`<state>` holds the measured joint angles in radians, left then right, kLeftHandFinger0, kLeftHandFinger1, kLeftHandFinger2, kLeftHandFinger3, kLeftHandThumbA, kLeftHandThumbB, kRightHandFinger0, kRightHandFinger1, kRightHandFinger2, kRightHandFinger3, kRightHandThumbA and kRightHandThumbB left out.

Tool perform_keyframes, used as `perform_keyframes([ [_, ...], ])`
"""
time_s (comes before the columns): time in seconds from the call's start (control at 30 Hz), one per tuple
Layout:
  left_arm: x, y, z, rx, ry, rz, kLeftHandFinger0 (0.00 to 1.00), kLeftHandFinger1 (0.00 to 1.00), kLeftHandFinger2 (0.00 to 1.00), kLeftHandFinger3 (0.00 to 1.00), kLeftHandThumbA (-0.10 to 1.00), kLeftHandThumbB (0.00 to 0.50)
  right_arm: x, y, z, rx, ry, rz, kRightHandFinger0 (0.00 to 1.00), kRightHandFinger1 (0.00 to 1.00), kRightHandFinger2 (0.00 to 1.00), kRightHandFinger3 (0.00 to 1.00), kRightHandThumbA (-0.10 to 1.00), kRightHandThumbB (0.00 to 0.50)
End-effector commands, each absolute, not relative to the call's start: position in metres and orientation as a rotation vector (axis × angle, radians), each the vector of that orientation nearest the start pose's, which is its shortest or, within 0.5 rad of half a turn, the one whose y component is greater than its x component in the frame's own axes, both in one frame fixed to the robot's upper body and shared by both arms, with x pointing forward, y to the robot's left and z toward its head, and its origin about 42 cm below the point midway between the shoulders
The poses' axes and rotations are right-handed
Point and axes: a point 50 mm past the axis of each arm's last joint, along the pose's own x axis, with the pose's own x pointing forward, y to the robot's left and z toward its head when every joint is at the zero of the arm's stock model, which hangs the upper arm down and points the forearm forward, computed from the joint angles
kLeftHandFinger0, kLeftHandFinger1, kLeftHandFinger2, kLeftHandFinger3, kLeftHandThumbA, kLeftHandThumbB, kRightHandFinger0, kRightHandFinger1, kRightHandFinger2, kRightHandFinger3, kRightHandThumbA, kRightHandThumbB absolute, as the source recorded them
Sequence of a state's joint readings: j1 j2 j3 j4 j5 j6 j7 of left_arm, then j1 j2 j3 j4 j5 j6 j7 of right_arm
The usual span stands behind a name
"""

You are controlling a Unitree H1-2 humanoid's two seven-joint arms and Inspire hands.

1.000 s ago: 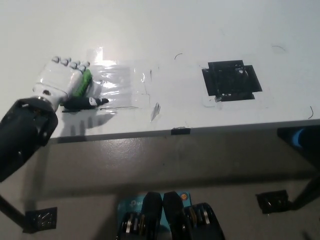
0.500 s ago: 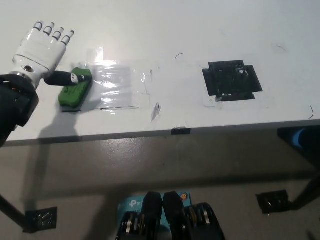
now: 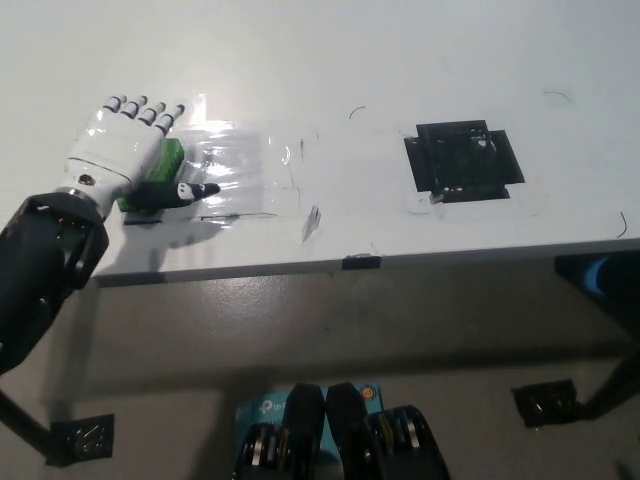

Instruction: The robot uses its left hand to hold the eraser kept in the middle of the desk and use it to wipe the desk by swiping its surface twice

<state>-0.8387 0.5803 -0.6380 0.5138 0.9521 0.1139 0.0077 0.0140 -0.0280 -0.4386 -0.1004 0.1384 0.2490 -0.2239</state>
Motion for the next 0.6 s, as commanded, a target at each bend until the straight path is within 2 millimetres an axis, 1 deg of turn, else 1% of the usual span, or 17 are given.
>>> perform_keyframes([
  [0.0, 0.510, 0.273, 0.288, 1.781, -0.371, -0.069, 1.00, 1.00, 1.00, 1.00, 1.00, 0.433, 0.252, -0.353, 0.121, 0.113, 0.070, -0.648, 1.00, 1.00, 1.00, 1.00, 1.00, 0.111],
  [0.03, 0.511, 0.273, 0.284, 1.783, -0.372, -0.071, 1.00, 1.00, 1.00, 1.00, 1.00, 0.424, 0.253, -0.354, 0.120, 0.117, 0.067, -0.651, 1.00, 1.00, 1.00, 1.00, 1.00, 0.108],
  [0.1, 0.511, 0.272, 0.281, 1.786, -0.367, -0.077, 1.00, 1.00, 1.00, 1.00, 1.00, 0.427, 0.252, -0.352, 0.118, 0.120, 0.071, -0.647, 1.00, 1.00, 1.00, 1.00, 1.00, 0.080],
  [0.13, 0.511, 0.272, 0.280, 1.787, -0.365, -0.078, 1.00, 1.00, 1.00, 1.00, 1.00, 0.426, 0.252, -0.352, 0.117, 0.120, 0.071, -0.644, 1.00, 1.00, 1.00, 1.00, 1.00, 0.082],
  [0.17, 0.508, 0.274, 0.274, 1.795, -0.353, -0.087, 1.00, 1.00, 1.00, 1.00, 1.00, 0.389, 0.251, -0.352, 0.118, 0.119, 0.062, -0.638, 1.00, 1.00, 1.00, 1.00, 1.00, 0.071],
  [0.23, 0.507, 0.278, 0.272, 1.808, -0.342, -0.090, 1.00, 1.00, 1.00, 1.00, 1.00, 0.374, 0.252, -0.351, 0.118, 0.107, 0.065, -0.638, 1.00, 1.00, 1.00, 1.00, 1.00, 0.071],
  [0.27, 0.507, 0.280, 0.268, 1.821, -0.331, -0.091, 1.00, 1.00, 1.00, 1.00, 1.00, 0.361, 0.252, -0.351, 0.118, 0.104, 0.067, -0.644, 1.00, 1.00, 1.00, 1.00, 1.00, 0.058],
  [0.3, 0.507, 0.283, 0.265, 1.834, -0.321, -0.092, 1.00, 1.00, 1.00, 1.00, 1.00, 0.357, 0.252, -0.351, 0.119, 0.107, 0.067, -0.651, 1.00, 1.00, 1.00, 1.00, 1.00, 0.059],
  [0.33, 0.508, 0.282, 0.266, 1.834, -0.323, -0.090, 1.00, 1.00, 1.00, 1.00, 1.00, 0.356, 0.253, -0.352, 0.120, 0.108, 0.065, -0.651, 1.00, 1.00, 1.00, 1.00, 1.00, 0.058],
  [0.37, 0.506, 0.289, 0.259, 1.830, -0.309, -0.093, 1.00, 1.00, 1.00, 1.00, 1.00, 0.379, 0.254, -0.351, 0.120, 0.107, 0.065, -0.656, 1.00, 1.00, 1.00, 1.00, 1.00, 0.051],
  [0.43, 0.506, 0.291, 0.255, 1.828, -0.307, -0.087, 1.00, 1.00, 1.00, 1.00, 1.00, 0.365, 0.254, -0.351, 0.121, 0.110, 0.061, -0.654, 1.00, 1.00, 1.00, 1.00, 1.00, 0.063],
  [0.47, 0.505, 0.294, 0.249, 1.819, -0.287, -0.083, 1.00, 1.00, 1.00, 1.00, 1.00, 0.363, 0.254, -0.351, 0.122, 0.112, 0.062, -0.651, 1.00, 1.00, 1.00, 1.00, 1.00, 0.070],
  [0.5, 0.505, 0.295, 0.249, 1.819, -0.285, -0.082, 1.00, 1.00, 1.00, 1.00, 1.00, 0.363, 0.255, -0.351, 0.122, 0.112, 0.062, -0.651, 1.00, 1.00, 1.00, 1.00, 1.00, 0.070],
  [0.57, 0.499, 0.293, 0.238, 1.794, -0.260, -0.099, 1.00, 1.00, 1.00, 1.00, 1.00, 0.360, 0.255, -0.351, 0.121, 0.111, 0.060, -0.644, 1.00, 1.00, 1.00, 1.00, 1.00, 0.106],
])
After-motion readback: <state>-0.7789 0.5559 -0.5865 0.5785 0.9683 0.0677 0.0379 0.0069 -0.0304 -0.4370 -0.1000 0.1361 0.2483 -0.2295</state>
